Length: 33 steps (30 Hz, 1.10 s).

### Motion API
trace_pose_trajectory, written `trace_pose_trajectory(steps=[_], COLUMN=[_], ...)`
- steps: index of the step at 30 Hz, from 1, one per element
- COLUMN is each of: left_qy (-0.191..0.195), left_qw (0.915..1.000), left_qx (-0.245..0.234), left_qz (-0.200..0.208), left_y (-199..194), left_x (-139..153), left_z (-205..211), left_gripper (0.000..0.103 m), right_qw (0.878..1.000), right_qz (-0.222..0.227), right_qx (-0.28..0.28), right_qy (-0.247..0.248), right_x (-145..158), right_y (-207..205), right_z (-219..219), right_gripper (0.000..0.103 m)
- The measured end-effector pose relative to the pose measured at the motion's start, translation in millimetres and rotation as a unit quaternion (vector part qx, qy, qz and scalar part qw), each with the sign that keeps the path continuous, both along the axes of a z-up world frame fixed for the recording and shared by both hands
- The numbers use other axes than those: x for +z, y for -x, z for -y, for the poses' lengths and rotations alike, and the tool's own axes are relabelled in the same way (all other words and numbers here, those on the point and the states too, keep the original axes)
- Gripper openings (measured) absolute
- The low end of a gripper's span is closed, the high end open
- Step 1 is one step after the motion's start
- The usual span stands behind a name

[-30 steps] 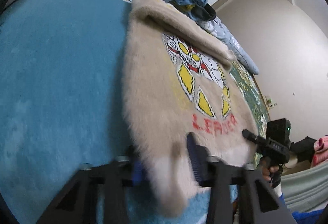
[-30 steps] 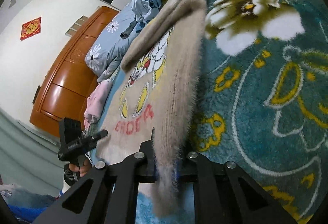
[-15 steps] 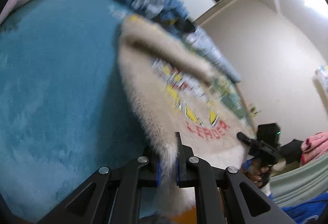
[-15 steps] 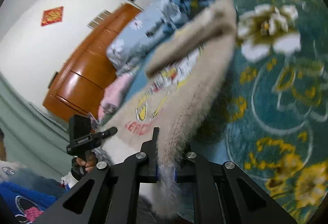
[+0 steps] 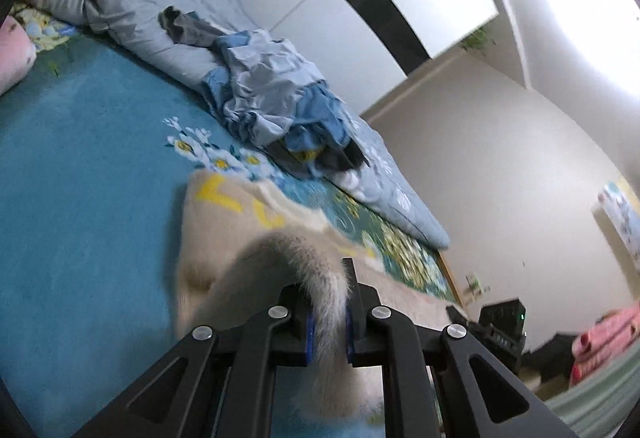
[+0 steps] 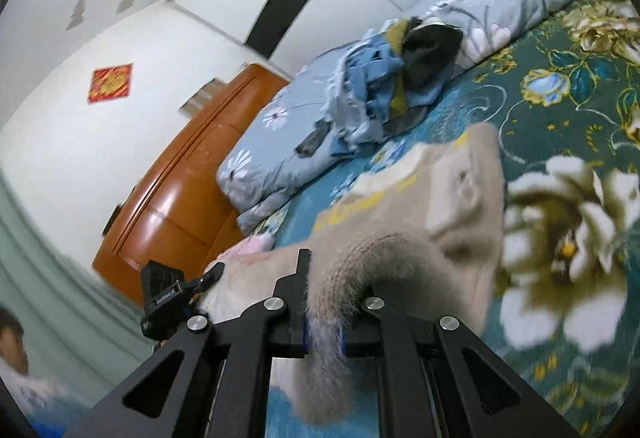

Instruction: Fold clothes

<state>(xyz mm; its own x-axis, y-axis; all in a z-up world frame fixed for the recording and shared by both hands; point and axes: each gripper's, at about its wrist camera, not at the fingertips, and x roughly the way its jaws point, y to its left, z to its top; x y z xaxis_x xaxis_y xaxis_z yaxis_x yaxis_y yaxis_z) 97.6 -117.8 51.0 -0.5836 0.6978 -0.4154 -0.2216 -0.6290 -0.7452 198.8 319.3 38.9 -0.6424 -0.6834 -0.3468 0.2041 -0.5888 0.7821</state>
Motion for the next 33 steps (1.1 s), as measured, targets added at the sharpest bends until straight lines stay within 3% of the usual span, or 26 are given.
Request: trace_pose_trajectory(steps=[4, 10, 12, 13, 16, 25, 29, 33], left_qy=[0.006, -0.002, -0.023, -0.036, -0.059, -0.043, -0.017, 0.016], left_qw=[0.9994, 0.997, 0.9966, 0.9965, 0.9968, 0.998, 0.9983, 0.9977], left_qx=[0.016, 0.025, 0.022, 0.02, 0.023, 0.045, 0.054, 0.052], left_qz=[0.031, 0.073, 0.076, 0.073, 0.049, 0.012, 0.018, 0.04], left_y=[40.6, 82.4, 88.1, 88.5, 83.6, 70.1, 70.0, 73.9], left_x=[-16.3, -42.3, -47.4, -48.2, -43.2, -27.6, -32.9, -47.3], left_z=[-8.1, -15.2, -14.5, -13.5, -9.0, 11.7, 14.6, 8.0], left_gripper=[0.012, 0.017, 0.031, 0.044, 0.061, 0.068, 0.068, 0.068], right_qw=[0.999, 0.995, 0.993, 0.993, 0.993, 0.996, 0.994, 0.994], right_qz=[0.036, 0.084, 0.085, 0.082, 0.075, 0.052, 0.04, 0.057], right_qx=[-0.018, -0.029, -0.029, -0.028, -0.035, -0.05, -0.08, -0.081], right_qy=[-0.001, 0.05, 0.074, 0.083, 0.078, 0.047, 0.07, 0.043], right_x=[-13.4, -43.1, -48.5, -49.8, -46.2, -29.4, -26.0, -33.0], right_y=[40.4, 77.2, 80.6, 81.2, 81.9, 80.6, 75.8, 74.1], right_z=[-5.4, -21.6, -26.7, -28.9, -33.7, -45.0, -63.5, -65.4], right_gripper=[0.011, 0.015, 0.021, 0.028, 0.033, 0.036, 0.037, 0.037])
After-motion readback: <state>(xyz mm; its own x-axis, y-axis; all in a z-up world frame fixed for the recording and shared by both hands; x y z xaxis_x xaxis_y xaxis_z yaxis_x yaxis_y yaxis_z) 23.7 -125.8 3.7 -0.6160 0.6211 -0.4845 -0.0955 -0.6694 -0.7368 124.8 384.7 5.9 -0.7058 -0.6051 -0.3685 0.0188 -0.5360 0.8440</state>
